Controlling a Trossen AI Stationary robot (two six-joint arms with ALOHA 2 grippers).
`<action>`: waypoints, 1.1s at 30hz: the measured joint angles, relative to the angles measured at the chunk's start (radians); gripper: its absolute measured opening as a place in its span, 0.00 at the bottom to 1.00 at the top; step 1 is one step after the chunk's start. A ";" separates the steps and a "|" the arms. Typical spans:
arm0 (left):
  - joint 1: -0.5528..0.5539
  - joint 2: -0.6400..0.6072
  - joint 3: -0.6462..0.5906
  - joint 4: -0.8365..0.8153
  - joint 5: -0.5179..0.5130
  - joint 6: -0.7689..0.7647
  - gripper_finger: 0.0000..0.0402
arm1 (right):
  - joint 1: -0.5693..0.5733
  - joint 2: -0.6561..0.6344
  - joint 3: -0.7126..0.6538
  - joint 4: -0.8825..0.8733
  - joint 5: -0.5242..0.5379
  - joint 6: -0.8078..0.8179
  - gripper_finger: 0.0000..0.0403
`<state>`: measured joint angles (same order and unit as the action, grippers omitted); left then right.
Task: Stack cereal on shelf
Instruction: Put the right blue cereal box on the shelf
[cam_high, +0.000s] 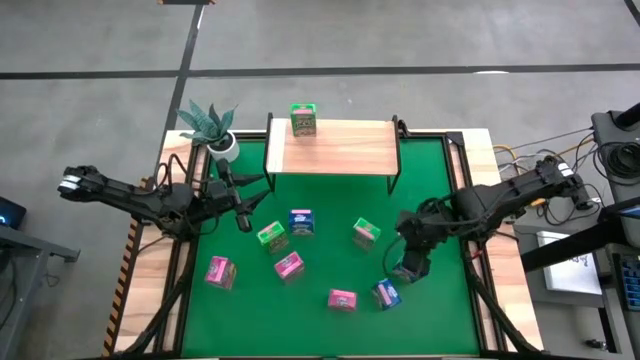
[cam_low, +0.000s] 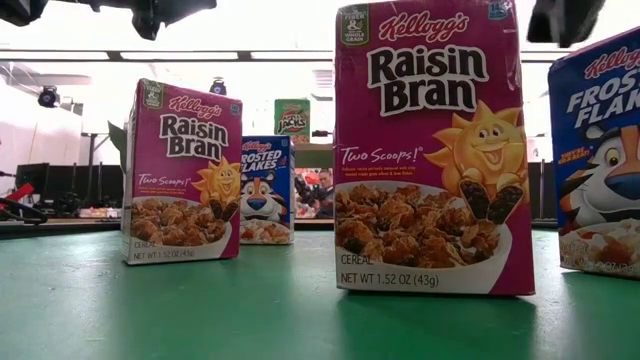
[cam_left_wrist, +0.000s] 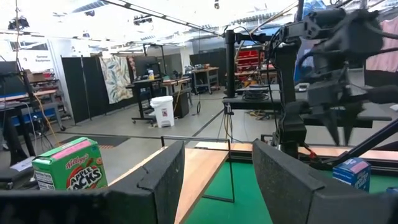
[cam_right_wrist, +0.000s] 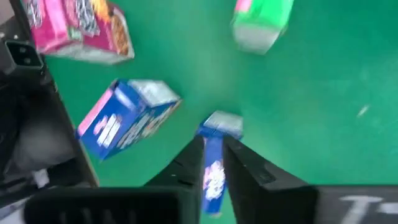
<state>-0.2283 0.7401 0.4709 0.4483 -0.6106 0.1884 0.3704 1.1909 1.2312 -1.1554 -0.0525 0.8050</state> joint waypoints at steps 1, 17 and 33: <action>0.000 0.000 0.000 0.000 0.000 0.005 0.43 | 0.023 0.001 -0.004 0.000 0.001 0.028 0.19; 0.000 0.001 0.000 0.004 0.000 0.005 0.43 | 0.354 0.096 -0.029 -0.006 0.345 0.204 0.64; 0.000 0.001 0.000 0.022 0.000 0.038 0.43 | 0.376 0.173 -0.043 -0.084 0.367 0.433 0.64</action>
<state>-0.2283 0.7410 0.4709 0.4702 -0.6109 0.2266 0.7467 1.3636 1.1887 -1.2396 0.3146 1.2384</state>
